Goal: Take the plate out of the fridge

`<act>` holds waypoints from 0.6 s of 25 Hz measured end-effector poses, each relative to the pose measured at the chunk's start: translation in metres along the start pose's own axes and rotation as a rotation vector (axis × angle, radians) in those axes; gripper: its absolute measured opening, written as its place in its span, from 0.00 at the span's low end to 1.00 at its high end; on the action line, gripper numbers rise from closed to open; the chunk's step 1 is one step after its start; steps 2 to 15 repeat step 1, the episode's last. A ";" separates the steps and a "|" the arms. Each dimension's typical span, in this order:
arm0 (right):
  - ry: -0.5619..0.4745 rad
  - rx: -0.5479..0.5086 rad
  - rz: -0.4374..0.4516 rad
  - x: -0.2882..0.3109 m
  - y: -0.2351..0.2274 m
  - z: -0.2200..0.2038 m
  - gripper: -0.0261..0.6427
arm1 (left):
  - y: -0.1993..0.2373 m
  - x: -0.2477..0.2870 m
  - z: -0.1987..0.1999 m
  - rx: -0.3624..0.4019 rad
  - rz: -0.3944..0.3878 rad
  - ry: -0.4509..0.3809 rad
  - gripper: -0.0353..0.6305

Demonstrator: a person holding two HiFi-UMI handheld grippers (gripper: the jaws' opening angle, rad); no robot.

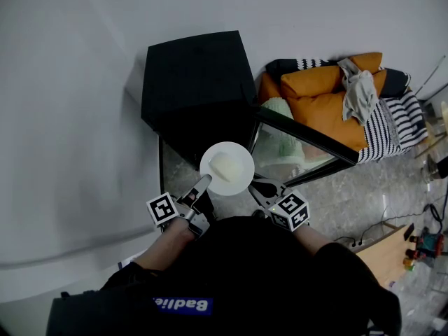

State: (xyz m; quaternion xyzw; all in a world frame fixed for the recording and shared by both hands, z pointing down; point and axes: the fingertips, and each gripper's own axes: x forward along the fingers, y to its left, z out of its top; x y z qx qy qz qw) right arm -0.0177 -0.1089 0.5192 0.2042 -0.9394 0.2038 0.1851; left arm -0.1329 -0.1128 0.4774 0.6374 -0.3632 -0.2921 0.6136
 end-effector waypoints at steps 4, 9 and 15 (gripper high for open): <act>0.000 -0.002 -0.002 0.000 -0.001 -0.002 0.05 | 0.000 0.000 0.000 -0.001 0.000 0.000 0.09; 0.000 -0.002 -0.002 0.000 -0.001 -0.002 0.05 | 0.000 0.000 0.000 -0.001 0.000 0.000 0.09; 0.000 -0.002 -0.002 0.000 -0.001 -0.002 0.05 | 0.000 0.000 0.000 -0.001 0.000 0.000 0.09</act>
